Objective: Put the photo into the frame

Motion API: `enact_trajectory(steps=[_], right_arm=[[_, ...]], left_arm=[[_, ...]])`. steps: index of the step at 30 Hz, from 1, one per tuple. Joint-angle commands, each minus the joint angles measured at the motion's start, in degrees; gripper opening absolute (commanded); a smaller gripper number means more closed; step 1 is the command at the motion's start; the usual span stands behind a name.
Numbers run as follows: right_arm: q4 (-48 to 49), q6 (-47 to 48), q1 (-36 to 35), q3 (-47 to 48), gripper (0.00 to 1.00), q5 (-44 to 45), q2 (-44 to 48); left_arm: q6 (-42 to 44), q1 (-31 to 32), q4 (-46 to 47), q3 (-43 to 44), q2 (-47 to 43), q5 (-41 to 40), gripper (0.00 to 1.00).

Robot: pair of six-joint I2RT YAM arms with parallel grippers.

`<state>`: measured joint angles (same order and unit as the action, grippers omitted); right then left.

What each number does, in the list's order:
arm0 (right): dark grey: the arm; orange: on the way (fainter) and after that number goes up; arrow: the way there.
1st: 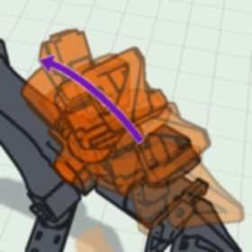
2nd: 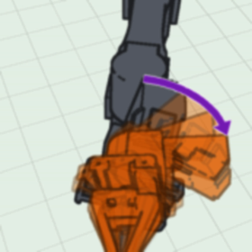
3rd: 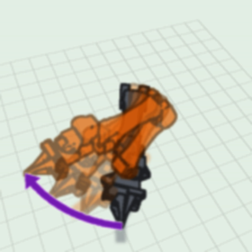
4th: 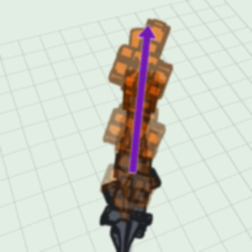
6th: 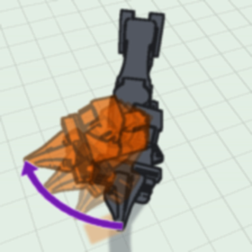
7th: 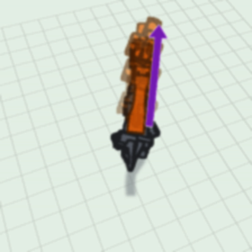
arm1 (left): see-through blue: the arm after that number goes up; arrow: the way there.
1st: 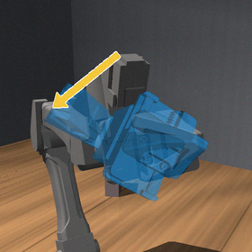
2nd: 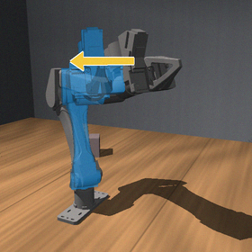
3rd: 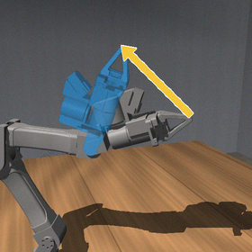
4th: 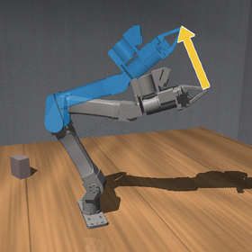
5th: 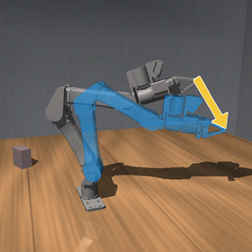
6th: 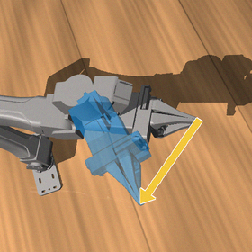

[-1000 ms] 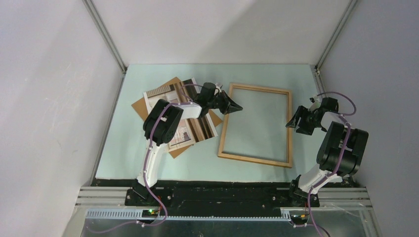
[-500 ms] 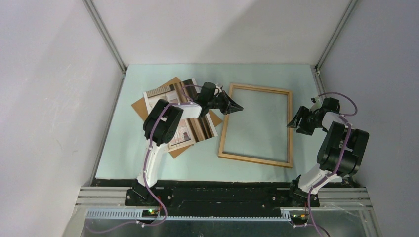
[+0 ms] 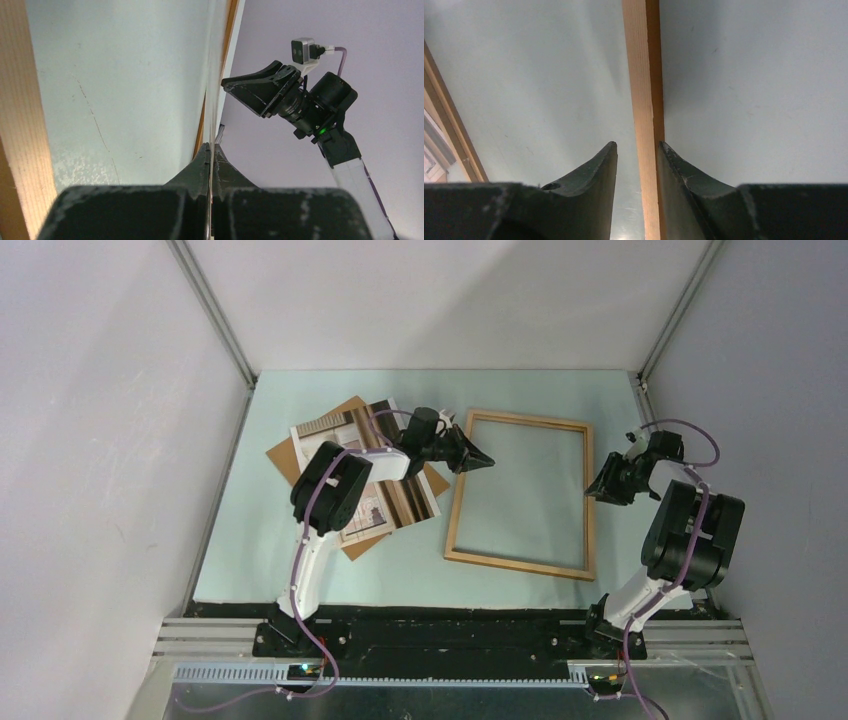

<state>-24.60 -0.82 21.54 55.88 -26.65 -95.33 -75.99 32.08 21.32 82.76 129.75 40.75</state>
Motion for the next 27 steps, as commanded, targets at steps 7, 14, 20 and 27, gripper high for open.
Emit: enact_trajectory(steps=[7,14,20,27], right_arm=[[0.50,0.64,-1.72,4.86,0.37,3.54,-3.92],[0.64,0.64,-2.11,5.39,0.31,4.05,-5.18],[0.74,0.65,-2.06,5.34,0.20,3.70,-5.47],[0.69,0.64,-2.03,5.29,0.09,2.66,-5.59]], left_arm=[[2.16,1.03,1.76,2.38,-3.73,2.14,0.00],[2.27,1.10,1.78,2.71,-3.56,2.55,0.00],[2.12,1.16,2.58,3.18,-4.06,3.71,0.00],[1.14,1.20,5.10,4.27,-5.46,5.24,0.00]])
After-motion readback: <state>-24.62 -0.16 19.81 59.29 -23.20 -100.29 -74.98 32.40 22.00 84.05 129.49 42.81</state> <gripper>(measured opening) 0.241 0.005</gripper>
